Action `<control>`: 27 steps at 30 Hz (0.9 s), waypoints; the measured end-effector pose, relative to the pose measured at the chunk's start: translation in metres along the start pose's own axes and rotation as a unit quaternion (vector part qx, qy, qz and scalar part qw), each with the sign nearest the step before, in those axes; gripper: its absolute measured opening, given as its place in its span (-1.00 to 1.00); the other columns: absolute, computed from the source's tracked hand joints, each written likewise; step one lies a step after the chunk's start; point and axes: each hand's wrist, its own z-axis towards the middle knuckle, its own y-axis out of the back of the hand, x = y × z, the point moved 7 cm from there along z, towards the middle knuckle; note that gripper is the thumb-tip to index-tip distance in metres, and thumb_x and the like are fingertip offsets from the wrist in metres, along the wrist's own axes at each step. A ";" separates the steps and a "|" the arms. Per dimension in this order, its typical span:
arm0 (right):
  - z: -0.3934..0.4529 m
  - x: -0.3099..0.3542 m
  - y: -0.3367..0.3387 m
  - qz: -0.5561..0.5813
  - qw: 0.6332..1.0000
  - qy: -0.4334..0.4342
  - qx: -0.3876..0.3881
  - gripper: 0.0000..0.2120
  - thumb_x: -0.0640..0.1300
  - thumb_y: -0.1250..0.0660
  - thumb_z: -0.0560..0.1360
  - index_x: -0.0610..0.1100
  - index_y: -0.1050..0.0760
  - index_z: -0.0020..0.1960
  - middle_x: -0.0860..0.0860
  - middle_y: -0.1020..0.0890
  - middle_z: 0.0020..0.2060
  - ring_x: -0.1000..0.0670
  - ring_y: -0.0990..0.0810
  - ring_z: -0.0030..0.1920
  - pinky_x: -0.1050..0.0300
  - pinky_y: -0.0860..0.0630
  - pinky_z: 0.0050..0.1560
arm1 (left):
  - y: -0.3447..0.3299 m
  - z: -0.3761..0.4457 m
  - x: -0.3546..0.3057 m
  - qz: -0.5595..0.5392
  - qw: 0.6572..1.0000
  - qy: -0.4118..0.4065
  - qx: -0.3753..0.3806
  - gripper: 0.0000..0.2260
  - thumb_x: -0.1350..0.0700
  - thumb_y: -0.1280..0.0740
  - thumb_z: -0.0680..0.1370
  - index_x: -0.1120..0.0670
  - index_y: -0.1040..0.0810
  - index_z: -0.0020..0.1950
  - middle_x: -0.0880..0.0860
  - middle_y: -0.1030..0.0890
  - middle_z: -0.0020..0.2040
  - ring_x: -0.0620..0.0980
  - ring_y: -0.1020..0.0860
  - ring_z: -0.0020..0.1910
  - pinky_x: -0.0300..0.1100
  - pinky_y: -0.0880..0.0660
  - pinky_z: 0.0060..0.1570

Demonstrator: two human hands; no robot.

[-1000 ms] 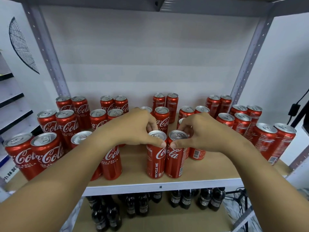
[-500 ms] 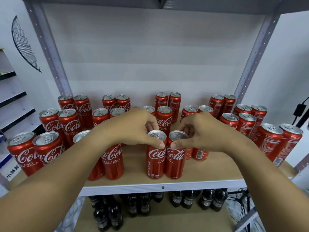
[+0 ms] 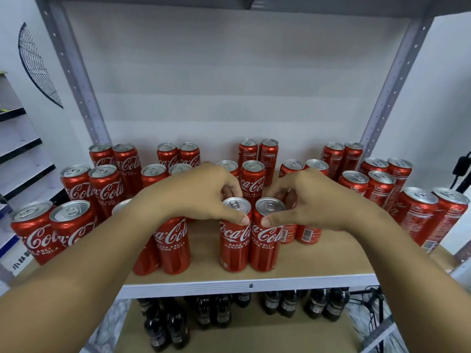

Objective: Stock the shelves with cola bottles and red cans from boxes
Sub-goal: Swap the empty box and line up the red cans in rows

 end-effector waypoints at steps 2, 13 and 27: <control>0.001 0.001 0.000 0.012 1.000 0.005 0.006 -0.56 0.22 -0.59 0.32 0.04 -0.67 0.10 0.11 -0.72 -0.10 0.12 -0.66 -0.11 -0.04 -0.62 -0.02 | 0.000 0.000 0.003 -0.013 1.000 -0.001 0.016 -0.61 -0.19 -0.61 0.38 -0.12 -0.71 0.15 -0.24 -0.72 -0.06 -0.34 -0.65 -0.09 -0.22 -0.61 0.01; 0.000 0.002 -0.002 0.053 0.998 0.006 0.031 -0.33 0.10 -0.59 0.38 0.06 -0.48 0.44 0.21 -0.61 0.24 0.23 -0.59 0.18 0.22 -0.55 0.23 | -0.002 -0.003 0.013 -0.047 0.998 -0.007 0.037 -0.39 -0.27 -0.60 0.33 -0.18 -0.60 0.34 -0.20 -0.70 0.15 -0.27 -0.64 0.12 -0.05 -0.61 0.20; 0.006 0.000 -0.013 0.075 0.997 0.021 0.016 -0.58 0.03 -0.59 0.40 0.05 -0.59 0.22 0.15 -0.68 0.05 0.12 -0.65 0.05 -0.02 -0.61 0.12 | 0.005 -0.012 0.000 -0.023 0.999 -0.024 0.005 -0.65 -0.12 -0.60 0.41 -0.09 -0.73 0.17 -0.21 -0.74 -0.01 -0.34 -0.66 -0.07 -0.10 -0.63 0.09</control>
